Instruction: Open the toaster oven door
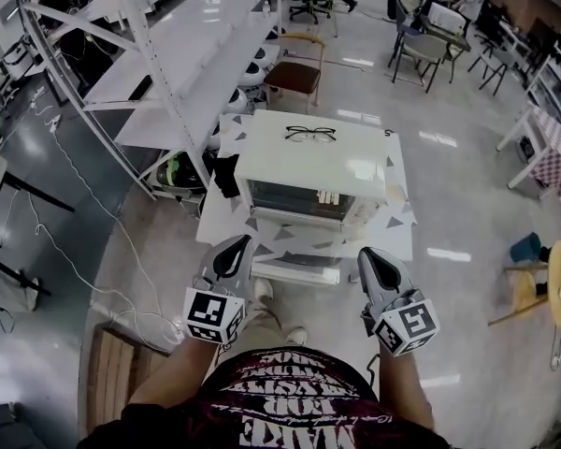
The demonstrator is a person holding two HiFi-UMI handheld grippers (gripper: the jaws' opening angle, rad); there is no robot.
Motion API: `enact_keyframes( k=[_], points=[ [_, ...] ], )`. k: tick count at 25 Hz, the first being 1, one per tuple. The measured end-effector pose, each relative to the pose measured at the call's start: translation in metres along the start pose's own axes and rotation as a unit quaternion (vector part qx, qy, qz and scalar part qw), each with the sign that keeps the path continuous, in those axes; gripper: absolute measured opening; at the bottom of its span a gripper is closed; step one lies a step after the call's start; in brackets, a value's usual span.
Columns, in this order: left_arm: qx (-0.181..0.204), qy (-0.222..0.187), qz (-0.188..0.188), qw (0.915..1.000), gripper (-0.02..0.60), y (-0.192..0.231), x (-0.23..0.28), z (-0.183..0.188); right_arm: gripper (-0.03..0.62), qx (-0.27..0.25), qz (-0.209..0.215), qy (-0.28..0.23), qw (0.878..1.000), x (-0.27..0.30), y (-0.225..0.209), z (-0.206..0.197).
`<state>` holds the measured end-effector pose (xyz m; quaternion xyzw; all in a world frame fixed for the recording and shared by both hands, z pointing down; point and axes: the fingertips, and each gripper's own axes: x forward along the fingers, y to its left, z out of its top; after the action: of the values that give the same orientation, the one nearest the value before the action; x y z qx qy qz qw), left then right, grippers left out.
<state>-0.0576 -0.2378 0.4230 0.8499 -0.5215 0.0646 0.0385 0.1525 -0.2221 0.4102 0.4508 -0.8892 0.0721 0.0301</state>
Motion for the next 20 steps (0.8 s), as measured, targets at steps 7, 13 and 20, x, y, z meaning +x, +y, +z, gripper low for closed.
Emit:
enact_keyframes(
  k=[7, 13, 20],
  points=[
    [0.011, -0.022, -0.002, 0.9997, 0.001, -0.005, -0.007, 0.032, 0.023, -0.012, -0.001, -0.016, 1.000, -0.004, -0.002, 0.021],
    [0.017, -0.028, -0.006, 0.9994, 0.001, -0.008, -0.010, 0.051, 0.023, -0.013, -0.005, -0.023, 1.000, -0.007, -0.005, 0.034],
    [0.017, -0.047, -0.014, 0.9986, 0.001, -0.012, -0.007, 0.072, 0.023, -0.029, 0.001, -0.026, 0.999, -0.004, -0.003, 0.046]
  ],
)
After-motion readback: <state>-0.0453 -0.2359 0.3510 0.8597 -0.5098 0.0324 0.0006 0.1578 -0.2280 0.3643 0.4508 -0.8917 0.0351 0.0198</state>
